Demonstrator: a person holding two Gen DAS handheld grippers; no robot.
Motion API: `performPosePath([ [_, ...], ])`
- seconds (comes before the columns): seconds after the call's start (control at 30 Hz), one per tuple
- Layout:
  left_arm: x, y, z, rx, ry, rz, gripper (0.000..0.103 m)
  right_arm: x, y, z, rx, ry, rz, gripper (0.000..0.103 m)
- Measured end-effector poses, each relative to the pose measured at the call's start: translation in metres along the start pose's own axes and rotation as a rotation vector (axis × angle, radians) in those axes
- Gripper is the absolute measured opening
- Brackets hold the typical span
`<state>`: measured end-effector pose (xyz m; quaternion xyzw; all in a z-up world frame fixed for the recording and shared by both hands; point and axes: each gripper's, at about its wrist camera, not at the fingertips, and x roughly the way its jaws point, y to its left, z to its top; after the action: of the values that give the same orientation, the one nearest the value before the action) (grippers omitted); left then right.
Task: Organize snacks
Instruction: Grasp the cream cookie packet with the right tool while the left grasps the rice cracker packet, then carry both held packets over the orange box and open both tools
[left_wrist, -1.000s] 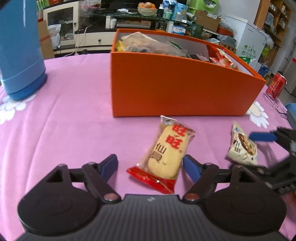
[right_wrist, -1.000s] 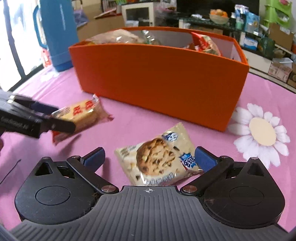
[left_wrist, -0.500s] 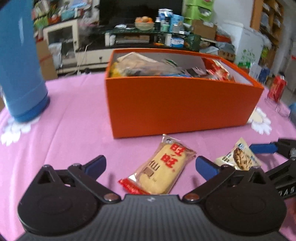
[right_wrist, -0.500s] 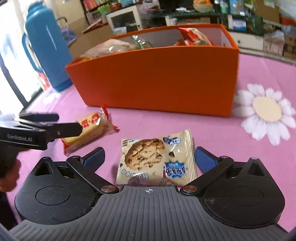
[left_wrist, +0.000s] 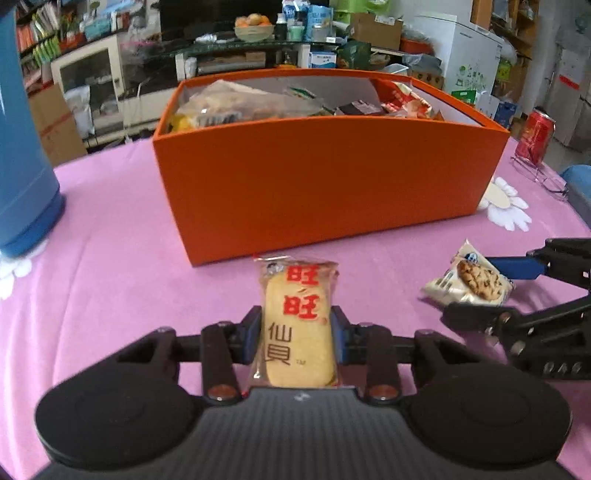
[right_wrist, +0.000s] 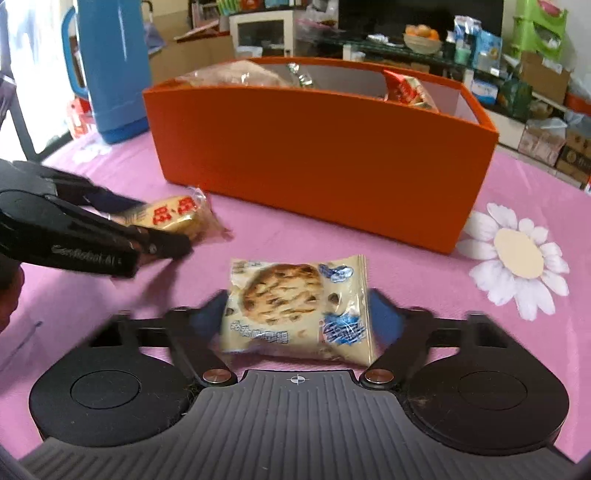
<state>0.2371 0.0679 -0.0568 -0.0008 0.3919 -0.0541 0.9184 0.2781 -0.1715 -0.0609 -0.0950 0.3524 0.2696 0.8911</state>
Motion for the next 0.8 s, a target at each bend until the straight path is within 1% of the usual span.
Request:
performPosePath([
  [0.03,-0.001,0.001,0.000,-0.011,0.004,-0.003,0.033,-0.004,-0.003,0.000,0.018,-0.005,0.010,0.042],
  [0.1,-0.005,0.002,-0.001,-0.022,0.011,-0.004,0.033,-0.011,-0.011,-0.002,0.056,-0.013,0.031,0.039],
  [0.2,-0.013,0.000,0.000,-0.023,-0.002,0.006,0.033,-0.024,-0.017,-0.006,0.072,-0.033,0.023,0.039],
  [0.27,-0.021,-0.002,0.000,-0.026,-0.012,0.013,0.033,-0.033,-0.022,-0.006,0.097,-0.057,0.033,0.039],
  [0.37,-0.030,-0.002,0.003,-0.048,-0.022,0.011,0.033,-0.044,-0.027,-0.004,0.128,-0.092,0.038,0.039],
  [0.53,-0.052,-0.002,0.013,-0.101,-0.085,-0.012,0.033,-0.057,-0.033,0.008,0.193,-0.155,0.052,0.039],
  [0.6,-0.060,-0.004,0.020,-0.115,-0.114,-0.018,0.033,-0.065,-0.033,0.017,0.221,-0.209,0.069,0.039],
  [0.7,-0.066,-0.008,0.039,-0.121,-0.149,-0.021,0.033,-0.078,-0.035,0.034,0.258,-0.302,0.086,0.039],
  [0.8,-0.063,-0.012,0.074,-0.104,-0.189,-0.018,0.033,-0.080,-0.041,0.061,0.252,-0.356,0.050,0.039],
])
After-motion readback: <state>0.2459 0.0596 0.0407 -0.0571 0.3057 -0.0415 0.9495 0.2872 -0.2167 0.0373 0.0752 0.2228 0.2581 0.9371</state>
